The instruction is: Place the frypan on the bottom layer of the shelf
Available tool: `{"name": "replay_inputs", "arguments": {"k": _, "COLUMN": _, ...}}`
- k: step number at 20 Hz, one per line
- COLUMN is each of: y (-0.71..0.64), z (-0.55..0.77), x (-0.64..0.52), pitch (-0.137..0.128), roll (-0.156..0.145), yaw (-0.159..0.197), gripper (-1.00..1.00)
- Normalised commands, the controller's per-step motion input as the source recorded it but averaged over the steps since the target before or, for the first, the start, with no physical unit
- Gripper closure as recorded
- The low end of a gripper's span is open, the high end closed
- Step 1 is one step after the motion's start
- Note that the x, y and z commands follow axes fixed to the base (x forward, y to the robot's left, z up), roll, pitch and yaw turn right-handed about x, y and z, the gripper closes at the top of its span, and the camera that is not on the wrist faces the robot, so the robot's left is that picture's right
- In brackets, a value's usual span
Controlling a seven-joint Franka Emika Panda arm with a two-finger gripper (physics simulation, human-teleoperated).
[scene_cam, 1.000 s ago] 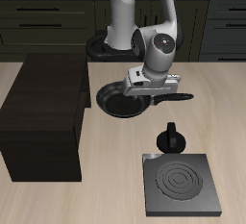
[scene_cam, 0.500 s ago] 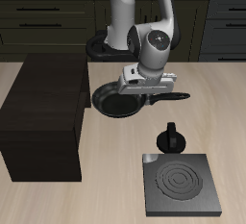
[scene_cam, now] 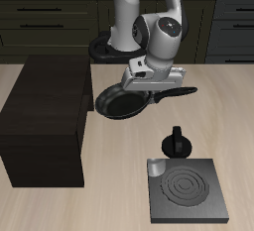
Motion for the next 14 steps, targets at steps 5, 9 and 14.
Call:
{"name": "replay_inputs", "arguments": {"k": 5, "y": -0.09, "z": 0.20, "x": 0.21, "pitch": -0.018, "roll": -0.025, "yaw": 0.022, "gripper": 1.00}}
{"name": "replay_inputs", "arguments": {"k": 9, "y": 0.01, "z": 0.17, "x": 0.15, "pitch": -0.035, "roll": -0.012, "yaw": 0.036, "gripper": 1.00}}
{"name": "replay_inputs", "arguments": {"k": 14, "y": -0.01, "z": 0.10, "x": 0.12, "pitch": -0.009, "roll": -0.015, "yaw": 0.005, "gripper": 1.00}}
